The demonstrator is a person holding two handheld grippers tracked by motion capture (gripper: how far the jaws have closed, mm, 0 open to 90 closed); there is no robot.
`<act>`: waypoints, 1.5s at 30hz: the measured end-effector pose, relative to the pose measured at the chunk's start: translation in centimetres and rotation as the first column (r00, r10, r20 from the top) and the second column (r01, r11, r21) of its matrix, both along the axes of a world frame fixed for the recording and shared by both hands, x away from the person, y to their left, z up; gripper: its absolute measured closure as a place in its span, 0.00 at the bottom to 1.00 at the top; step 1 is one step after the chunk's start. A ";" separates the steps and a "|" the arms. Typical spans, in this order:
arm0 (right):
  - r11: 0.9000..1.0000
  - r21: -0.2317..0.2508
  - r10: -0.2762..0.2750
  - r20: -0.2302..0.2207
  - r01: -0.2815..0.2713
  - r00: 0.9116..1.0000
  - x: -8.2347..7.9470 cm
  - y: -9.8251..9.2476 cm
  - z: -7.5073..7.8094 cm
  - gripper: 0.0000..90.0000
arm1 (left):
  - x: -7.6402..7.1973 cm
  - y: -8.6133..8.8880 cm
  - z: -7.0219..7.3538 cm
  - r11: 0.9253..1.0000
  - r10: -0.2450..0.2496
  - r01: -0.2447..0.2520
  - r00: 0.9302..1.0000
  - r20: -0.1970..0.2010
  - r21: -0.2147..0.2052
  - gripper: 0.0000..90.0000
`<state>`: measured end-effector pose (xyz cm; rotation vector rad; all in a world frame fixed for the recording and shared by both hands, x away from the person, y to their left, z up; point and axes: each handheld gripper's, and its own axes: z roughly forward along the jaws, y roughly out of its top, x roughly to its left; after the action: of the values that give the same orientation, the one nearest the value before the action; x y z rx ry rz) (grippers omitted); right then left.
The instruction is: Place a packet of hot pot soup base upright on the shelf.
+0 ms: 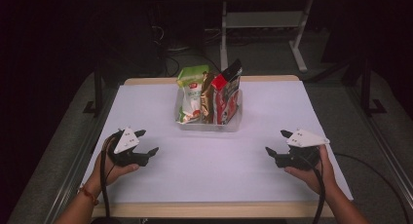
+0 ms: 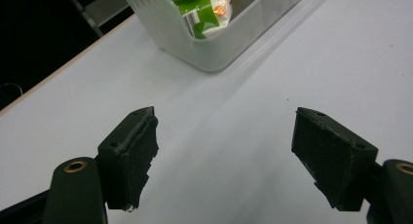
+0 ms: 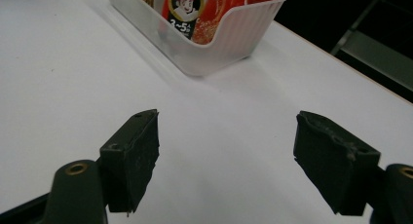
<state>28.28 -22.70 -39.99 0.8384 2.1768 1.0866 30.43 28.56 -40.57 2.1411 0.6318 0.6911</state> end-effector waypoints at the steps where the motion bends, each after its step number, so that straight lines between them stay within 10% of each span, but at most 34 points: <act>1: 1.000 -0.005 0.003 -0.002 -0.003 1.000 0.0 0.0 0.0 0.27 | -0.2 0.2 0.0 1.000 0.006 -0.006 1.000 0.000 0.001 0.26; 28: 0.999 0.004 -0.043 0.003 0.043 0.999 -2.9 -4.4 -2.2 0.27 | -3.4 6.2 -1.6 0.992 0.104 -0.103 0.995 0.004 -0.078 0.25; 45: 0.980 0.093 -0.175 -0.016 0.176 0.984 -5.0 -7.1 -4.2 0.27 | -4.8 9.5 -2.6 0.952 0.171 -0.166 0.985 -0.003 -0.257 0.25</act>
<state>23.30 -29.76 -44.17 1.0567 2.0266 1.1053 25.64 38.08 -43.13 1.8542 0.8540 0.6801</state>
